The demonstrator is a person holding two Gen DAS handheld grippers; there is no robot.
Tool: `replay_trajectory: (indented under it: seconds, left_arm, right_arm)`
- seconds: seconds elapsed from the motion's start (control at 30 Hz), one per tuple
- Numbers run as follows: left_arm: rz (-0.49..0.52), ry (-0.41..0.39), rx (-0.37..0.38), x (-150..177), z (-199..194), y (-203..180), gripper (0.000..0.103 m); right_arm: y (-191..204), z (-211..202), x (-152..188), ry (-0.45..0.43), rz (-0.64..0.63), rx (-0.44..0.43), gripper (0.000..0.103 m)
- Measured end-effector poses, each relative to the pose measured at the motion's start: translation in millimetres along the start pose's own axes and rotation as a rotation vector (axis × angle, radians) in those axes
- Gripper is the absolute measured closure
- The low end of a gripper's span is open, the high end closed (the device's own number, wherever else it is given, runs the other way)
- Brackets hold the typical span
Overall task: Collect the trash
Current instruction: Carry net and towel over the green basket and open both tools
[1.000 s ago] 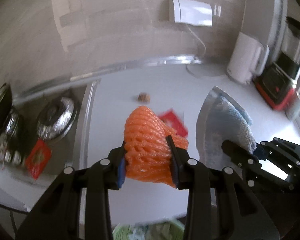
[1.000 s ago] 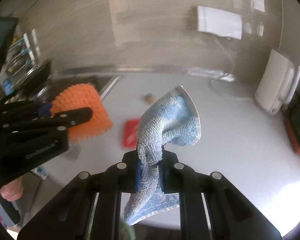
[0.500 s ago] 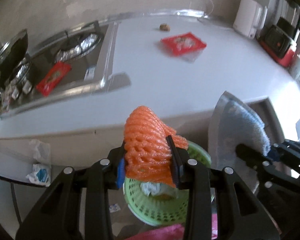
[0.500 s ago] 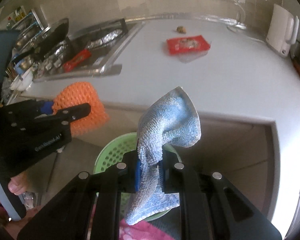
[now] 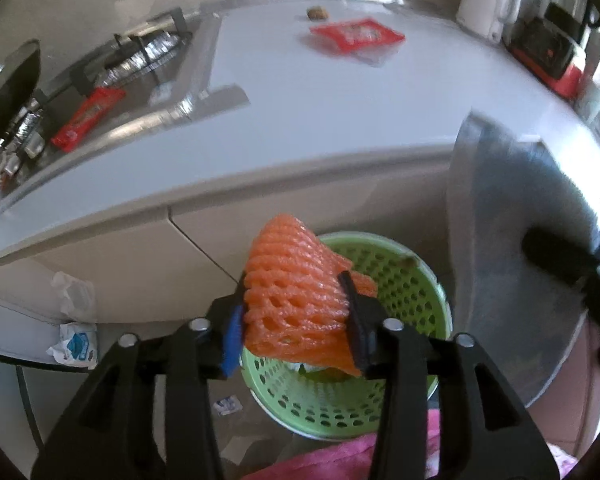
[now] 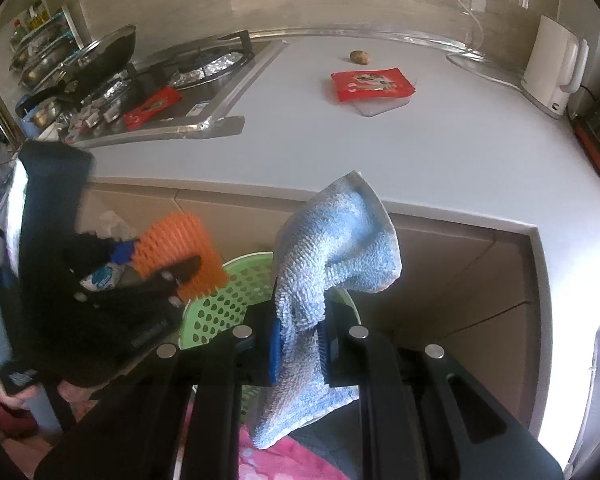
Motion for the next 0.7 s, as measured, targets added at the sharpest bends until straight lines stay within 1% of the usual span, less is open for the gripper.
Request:
replay_trajectory:
  seconds: [0.03, 0.1, 0.13, 0.3, 0.47, 0.7]
  left_arm:
    - [0.005, 0.012, 0.008, 3, 3, -3, 0.055]
    - [0.007, 0.040, 0.023, 10, 10, -8, 0.046]
    - [0.010, 0.046, 0.026, 12, 12, -10, 0.044]
    - [0.020, 0.031, 0.033, 11, 9, -16, 0.036]
    - [0.011, 0.009, 0.025, 7, 3, -16, 0.034]
    - [-0.020, -0.029, -0.001, -1, -11, -3, 0.033]
  right_arm:
    - [-1, 0, 1, 0.002, -0.001, 0.003, 0.088]
    - [-1, 0, 1, 0.008, -0.001, 0.009, 0.088]
    - [-2, -1, 2, 0.012, -0.004, 0.011, 0.088]
    - [-4, -1, 4, 0.023, -0.013, 0.017, 0.088]
    - [-5, -1, 5, 0.030, -0.019, 0.015, 0.088]
    - [-1, 1, 5, 0.033, -0.031, -0.001, 0.087]
Point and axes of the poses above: each gripper's, at about its wrist camera, not at the fingertips, and z roughly the way its jaws point, y to its left, x to its underside, the point moved 10 cm from there along z, roughly the way its jaws point, and after that the axes turned 1 degree about -x, right-handed, at the moved point
